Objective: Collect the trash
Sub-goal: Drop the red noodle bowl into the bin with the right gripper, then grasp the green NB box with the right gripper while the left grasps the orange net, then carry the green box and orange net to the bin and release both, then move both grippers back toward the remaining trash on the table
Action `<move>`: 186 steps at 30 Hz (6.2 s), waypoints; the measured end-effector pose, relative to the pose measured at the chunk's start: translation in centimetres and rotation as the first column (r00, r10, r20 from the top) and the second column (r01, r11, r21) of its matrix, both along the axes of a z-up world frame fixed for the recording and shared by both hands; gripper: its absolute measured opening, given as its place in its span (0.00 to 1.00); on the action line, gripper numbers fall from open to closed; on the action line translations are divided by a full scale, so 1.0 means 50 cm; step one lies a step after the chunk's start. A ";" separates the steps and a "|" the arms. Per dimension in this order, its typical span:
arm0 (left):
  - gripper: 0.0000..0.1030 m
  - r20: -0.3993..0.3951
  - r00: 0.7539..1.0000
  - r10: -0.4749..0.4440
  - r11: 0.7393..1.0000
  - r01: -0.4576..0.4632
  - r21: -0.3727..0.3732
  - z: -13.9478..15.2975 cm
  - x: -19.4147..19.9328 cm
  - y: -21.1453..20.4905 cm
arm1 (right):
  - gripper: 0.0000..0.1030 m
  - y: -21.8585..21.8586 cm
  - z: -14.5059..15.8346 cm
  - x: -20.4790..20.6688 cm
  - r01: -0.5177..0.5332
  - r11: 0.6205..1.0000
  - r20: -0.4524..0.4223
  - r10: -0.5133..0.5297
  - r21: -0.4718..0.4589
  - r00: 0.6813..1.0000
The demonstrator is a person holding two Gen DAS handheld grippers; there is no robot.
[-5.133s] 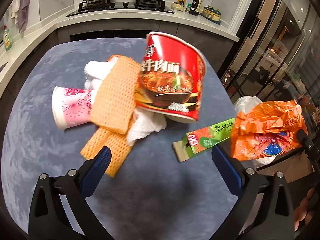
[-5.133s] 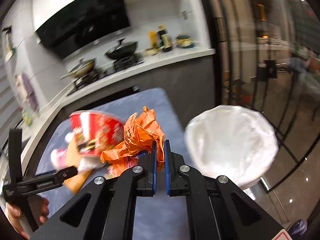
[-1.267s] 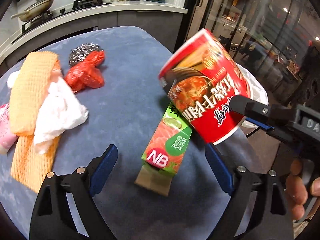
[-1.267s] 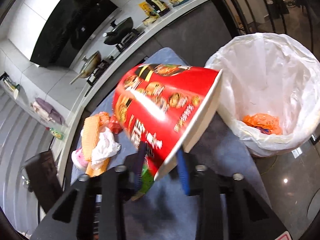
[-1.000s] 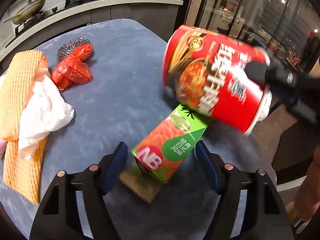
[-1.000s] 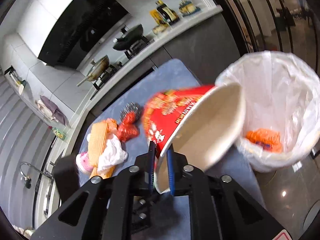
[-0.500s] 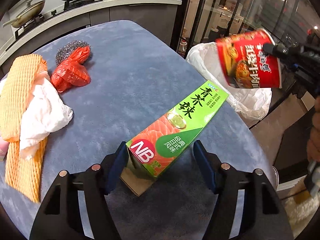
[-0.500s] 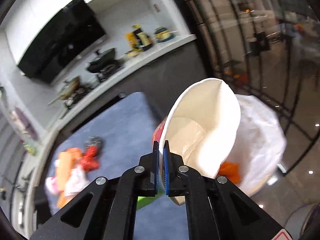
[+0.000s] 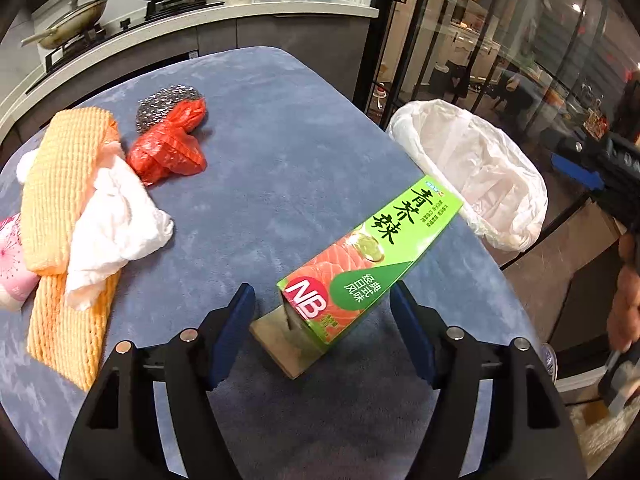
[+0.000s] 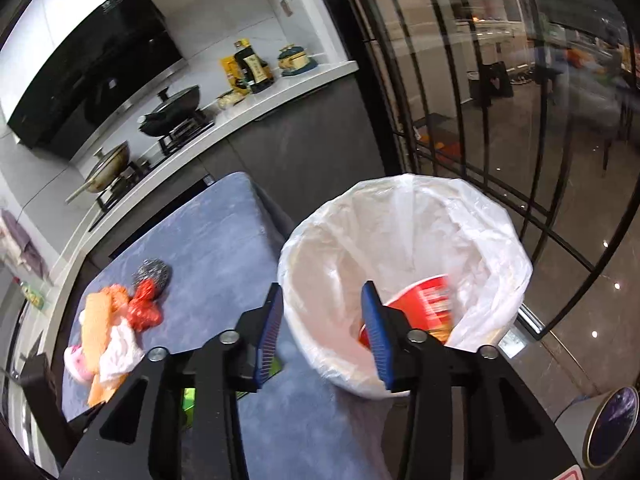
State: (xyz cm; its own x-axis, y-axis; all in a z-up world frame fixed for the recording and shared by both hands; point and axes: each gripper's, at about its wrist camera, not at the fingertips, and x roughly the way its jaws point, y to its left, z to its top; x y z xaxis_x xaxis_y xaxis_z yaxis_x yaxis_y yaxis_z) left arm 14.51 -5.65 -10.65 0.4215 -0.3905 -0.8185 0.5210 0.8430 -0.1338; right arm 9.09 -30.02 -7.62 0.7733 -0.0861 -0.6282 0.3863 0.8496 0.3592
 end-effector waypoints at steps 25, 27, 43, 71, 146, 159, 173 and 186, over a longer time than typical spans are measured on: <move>0.74 0.034 0.949 0.314 0.949 -0.314 -0.026 0.055 0.047 0.231 | 0.70 0.253 -0.092 0.039 -0.213 0.974 -0.111 0.221 0.080 0.969; 0.74 0.039 0.941 0.337 0.942 -0.336 -0.023 0.054 0.049 0.257 | 0.70 0.266 -0.101 0.047 -0.219 0.972 -0.116 0.228 0.089 0.967; 0.74 -0.010 0.915 0.404 0.915 -0.404 -0.013 0.006 0.075 0.358 | 0.74 0.314 -0.135 0.171 -0.182 0.982 -0.172 0.189 0.054 0.967; 0.10 -0.028 0.961 0.274 0.960 -0.275 -0.052 0.020 0.030 0.306 | 0.37 0.347 -0.144 0.113 -0.224 0.973 -0.246 0.205 -0.051 0.947; 0.12 0.066 0.985 -0.159 0.985 0.162 -0.057 0.132 0.044 -0.338 | 0.39 -0.145 -0.039 0.013 0.119 0.992 -0.107 -0.115 0.029 0.987; 0.62 0.089 0.986 -0.143 0.986 0.150 -0.073 0.140 0.053 -0.346 | 0.41 -0.147 -0.016 0.013 0.142 0.990 -0.069 -0.142 -0.016 0.987; 0.67 0.105 0.991 -0.080 0.990 0.091 -0.106 0.167 0.072 -0.291 | 0.52 -0.122 0.039 -0.012 0.150 0.988 -0.003 -0.150 -0.044 0.989; 0.72 0.132 0.991 0.032 0.989 -0.012 -0.147 0.210 0.088 -0.169 | 0.59 -0.032 0.097 -0.007 0.095 0.992 0.058 -0.091 -0.081 0.994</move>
State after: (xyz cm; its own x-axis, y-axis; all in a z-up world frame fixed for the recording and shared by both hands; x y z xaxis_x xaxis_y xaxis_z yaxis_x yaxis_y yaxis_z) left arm 18.93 -14.12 -0.15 0.5330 -0.4911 -0.6890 0.5243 0.8308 -0.1866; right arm 8.73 -31.64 -2.79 0.7924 -0.2095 -0.5729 0.4468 0.8388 0.3112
